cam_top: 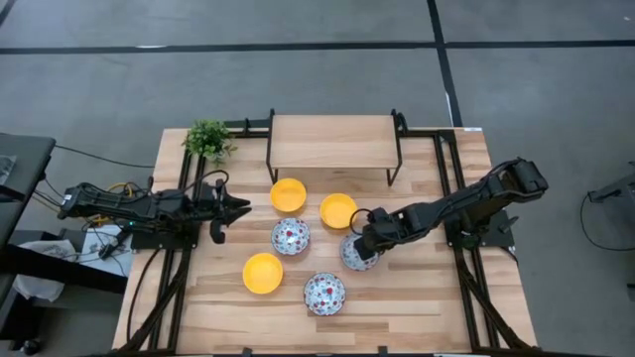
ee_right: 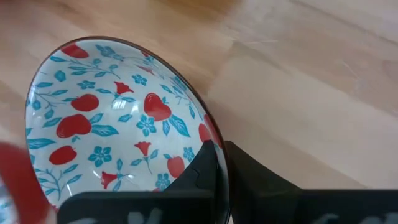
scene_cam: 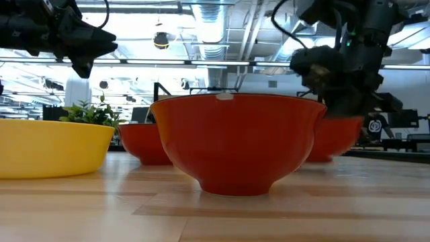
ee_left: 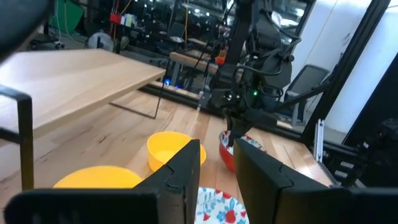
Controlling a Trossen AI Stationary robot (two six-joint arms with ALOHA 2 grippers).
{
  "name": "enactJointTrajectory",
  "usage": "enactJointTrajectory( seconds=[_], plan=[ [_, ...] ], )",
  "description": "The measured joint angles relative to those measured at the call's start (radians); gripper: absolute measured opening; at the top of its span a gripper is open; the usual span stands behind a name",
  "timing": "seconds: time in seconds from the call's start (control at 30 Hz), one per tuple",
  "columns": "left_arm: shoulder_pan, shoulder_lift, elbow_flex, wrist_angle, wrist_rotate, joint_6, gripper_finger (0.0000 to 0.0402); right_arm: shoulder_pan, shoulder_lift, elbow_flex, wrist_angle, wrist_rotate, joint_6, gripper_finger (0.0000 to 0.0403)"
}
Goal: Pick & Place Mini bowls
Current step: Put the top right white patterned bowl on the shelf
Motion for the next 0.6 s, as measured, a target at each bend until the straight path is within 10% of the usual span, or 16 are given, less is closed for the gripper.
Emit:
enactJointTrajectory(
  seconds=[0.6],
  plan=[
    [0.000, 0.263, 0.002, 0.423, 0.029, -0.053, 0.0097, -0.016, -0.128, 0.265, -0.203, 0.179, -0.205, 0.0001]
  ],
)
